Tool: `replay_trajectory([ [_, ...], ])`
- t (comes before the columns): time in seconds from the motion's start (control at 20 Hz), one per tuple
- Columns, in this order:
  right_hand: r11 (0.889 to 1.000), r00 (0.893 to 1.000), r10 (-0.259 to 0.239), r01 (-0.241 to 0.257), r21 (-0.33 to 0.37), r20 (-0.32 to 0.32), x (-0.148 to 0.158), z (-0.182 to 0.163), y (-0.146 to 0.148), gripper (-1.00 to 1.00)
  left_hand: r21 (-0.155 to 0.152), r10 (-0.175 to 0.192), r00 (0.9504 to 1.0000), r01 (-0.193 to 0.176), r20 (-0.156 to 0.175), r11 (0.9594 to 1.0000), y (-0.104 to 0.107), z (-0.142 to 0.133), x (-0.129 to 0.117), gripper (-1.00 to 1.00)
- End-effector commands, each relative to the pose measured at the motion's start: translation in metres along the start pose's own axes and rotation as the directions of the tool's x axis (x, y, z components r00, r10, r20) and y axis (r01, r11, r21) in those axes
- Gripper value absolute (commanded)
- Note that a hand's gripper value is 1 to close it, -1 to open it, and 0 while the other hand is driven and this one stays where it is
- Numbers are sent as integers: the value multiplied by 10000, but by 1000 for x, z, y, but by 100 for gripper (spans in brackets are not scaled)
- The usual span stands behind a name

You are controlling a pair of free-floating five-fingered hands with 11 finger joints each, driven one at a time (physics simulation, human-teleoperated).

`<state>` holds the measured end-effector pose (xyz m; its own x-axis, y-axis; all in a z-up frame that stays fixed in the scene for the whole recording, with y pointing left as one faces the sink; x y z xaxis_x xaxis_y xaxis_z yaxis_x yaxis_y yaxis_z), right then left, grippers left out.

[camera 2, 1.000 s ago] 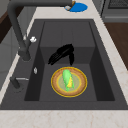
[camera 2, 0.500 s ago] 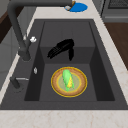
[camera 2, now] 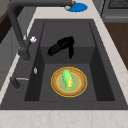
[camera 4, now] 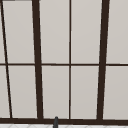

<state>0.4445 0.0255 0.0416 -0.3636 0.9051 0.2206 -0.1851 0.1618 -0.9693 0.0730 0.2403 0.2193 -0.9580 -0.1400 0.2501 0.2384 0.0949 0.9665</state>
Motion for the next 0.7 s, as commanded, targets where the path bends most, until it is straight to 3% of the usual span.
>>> replay_trajectory([
  [0.0,9998,9998,-177,176,-83,-31,-9,12,-16,-100,0,0,10000,0,0,10000,0,0,0,0],
  [0.65,9988,9995,-288,292,381,-106,-50,50,-85,-100,0,0,10000,0,0,10000,0,0,0,0],
])
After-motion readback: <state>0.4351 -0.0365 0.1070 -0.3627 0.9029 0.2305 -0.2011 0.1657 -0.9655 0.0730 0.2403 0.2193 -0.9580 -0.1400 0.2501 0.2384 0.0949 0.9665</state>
